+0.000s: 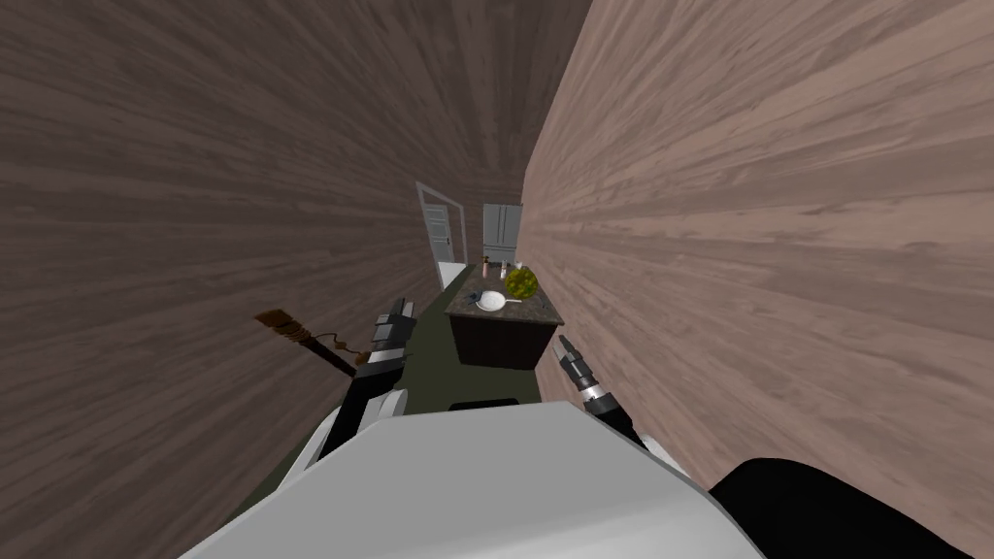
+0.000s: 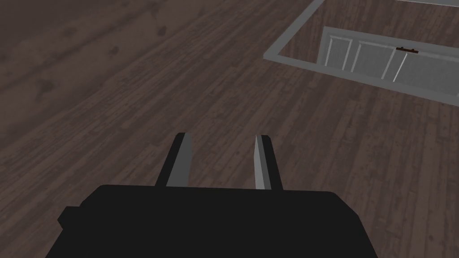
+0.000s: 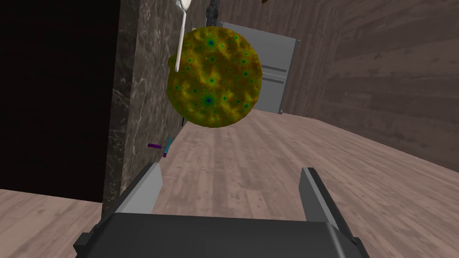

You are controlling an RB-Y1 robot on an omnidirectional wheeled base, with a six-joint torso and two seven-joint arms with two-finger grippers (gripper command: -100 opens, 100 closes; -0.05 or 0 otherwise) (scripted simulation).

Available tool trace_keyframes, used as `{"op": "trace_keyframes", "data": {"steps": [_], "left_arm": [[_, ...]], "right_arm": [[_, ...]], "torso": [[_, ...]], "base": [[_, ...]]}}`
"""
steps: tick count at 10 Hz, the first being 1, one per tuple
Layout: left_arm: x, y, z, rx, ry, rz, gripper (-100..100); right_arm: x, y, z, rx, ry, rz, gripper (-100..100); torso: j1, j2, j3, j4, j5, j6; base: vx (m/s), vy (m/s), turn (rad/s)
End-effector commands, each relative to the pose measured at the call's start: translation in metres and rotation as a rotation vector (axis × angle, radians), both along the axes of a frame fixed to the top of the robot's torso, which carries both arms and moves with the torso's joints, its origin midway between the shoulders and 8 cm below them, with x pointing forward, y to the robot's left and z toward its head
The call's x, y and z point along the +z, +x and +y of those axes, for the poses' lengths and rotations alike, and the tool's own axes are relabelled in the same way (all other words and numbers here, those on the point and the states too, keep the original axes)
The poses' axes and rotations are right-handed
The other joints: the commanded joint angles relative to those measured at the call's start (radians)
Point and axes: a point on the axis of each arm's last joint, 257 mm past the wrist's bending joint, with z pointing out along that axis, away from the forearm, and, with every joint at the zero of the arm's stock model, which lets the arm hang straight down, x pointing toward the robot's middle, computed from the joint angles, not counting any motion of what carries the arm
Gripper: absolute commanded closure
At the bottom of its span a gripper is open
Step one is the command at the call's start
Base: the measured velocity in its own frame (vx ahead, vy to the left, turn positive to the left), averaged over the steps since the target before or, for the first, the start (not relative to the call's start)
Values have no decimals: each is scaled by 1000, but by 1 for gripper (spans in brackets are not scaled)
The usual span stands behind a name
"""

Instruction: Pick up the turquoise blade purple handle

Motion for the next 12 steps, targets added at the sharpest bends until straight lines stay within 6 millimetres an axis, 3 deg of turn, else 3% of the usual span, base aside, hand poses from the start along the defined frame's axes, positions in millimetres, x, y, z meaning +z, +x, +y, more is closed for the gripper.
{"op": "trace_keyframes", "data": {"steps": [1,2,3,4,5,6,7,8,9,10,11,12], "left_arm": [[0,0,0,0,0,0,0],[0,0,0,0,0,0,0],[0,0,0,0,0,0,0],[0,0,0,0,0,0,0],[0,0,0,0,0,0,0],[0,0,0,0,0,0,0],[0,0,0,0,0,0,0],[0,0,0,0,0,0,0],[0,0,0,0,0,0,0],[0,0,0,0,0,0,0],[0,0,0,0,0,0,0],[0,0,0,0,0,0,0]], "right_arm": [[-35,-15,-4,21,-20,97,-100],[-37,-15,-5,33,-36,106,-100],[-60,-29,-11,43,-50,174,-100],[-60,-29,-12,53,-61,178,-100],[-82,-45,-19,66,-80,248,-100],[-82,-45,-20,73,-88,251,-100],[-104,-63,-28,83,-105,322,-100],[-103,-63,-30,93,-117,326,-100],[-124,-82,-39,101,-133,396,-100],[-123,-82,-41,113,-148,402,-100],[-143,-103,-51,114,-159,471,-100],[-141,-103,-55,132,-182,478,-100]], "torso": [[0,0,0,0,0,0],[1,0,0,0,0,-1],[0,0,0,0,0,1],[0,0,0,0,0,0],[0,-1,0,0,0,0],[0,-1,-1,0,0,0],[0,-2,-1,0,0,1],[0,-2,-1,0,0,0],[0,-2,-1,0,0,1],[0,-2,-1,0,0,0],[0,-2,-1,0,0,1],[0,-2,-1,0,0,0]], "base": [[-46,35,426],[-34,18,116],[-30,21,161],[-20,13,134],[-16,20,257],[-10,14,142],[-10,29,219],[-11,21,141],[-11,26,242],[-9,16,141],[-9,25,266],[-6,16,128]]}}
